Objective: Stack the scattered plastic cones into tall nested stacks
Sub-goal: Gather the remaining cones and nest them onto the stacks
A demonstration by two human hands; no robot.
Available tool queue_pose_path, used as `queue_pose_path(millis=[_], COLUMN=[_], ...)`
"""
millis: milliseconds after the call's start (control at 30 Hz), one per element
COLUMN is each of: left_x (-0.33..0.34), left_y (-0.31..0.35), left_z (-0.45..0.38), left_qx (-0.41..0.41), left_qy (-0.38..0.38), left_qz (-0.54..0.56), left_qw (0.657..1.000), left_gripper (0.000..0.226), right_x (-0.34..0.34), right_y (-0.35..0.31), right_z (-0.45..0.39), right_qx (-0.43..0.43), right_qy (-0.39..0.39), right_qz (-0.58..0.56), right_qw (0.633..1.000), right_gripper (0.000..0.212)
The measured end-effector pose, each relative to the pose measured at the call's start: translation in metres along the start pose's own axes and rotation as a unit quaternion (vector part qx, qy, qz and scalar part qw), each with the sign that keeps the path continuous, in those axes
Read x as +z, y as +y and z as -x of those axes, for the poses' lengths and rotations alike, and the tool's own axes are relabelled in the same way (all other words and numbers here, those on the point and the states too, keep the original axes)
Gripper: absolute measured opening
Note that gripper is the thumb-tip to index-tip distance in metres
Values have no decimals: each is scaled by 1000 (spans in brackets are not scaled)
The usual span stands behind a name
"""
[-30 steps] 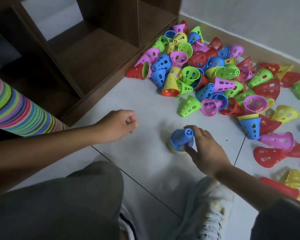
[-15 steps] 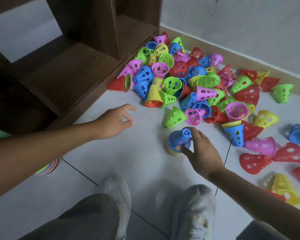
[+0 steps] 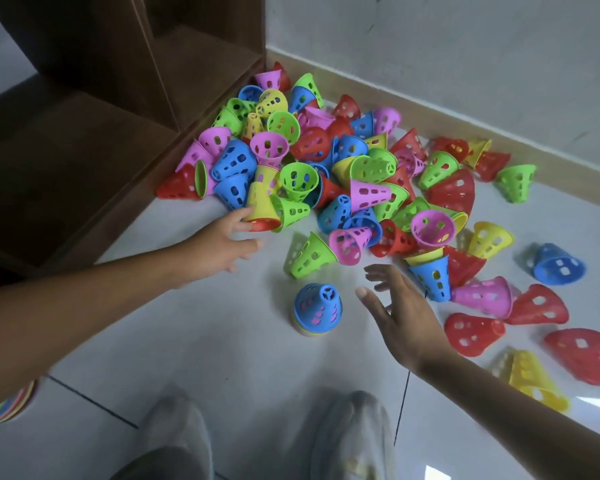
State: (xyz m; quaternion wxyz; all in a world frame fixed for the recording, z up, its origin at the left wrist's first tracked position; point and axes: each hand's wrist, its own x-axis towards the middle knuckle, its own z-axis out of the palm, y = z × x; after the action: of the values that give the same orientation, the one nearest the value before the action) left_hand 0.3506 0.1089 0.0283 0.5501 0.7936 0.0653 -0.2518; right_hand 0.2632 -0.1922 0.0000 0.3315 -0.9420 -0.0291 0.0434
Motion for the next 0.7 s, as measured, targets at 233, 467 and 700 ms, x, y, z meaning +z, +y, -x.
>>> queue_pose_path(millis=[233,467,700], left_x=[11,23,21], left_y=[-2,-4,-2], left_z=[-22,-23,-19], left_qx=[-30,8,36], left_qy=[-6,82,209], left_qz=[101,170,155], left_qw=[994,982,965], left_gripper=[80,53,29], right_x=[-19,-45,-56], right_y=[25,56,74], right_z=[-21,-42,-51], right_qx=[0,1,-12], right_qy=[76,101,63], right_qz=[106,237,328], right_qw=[991,966,942], right_gripper=[36,36,46])
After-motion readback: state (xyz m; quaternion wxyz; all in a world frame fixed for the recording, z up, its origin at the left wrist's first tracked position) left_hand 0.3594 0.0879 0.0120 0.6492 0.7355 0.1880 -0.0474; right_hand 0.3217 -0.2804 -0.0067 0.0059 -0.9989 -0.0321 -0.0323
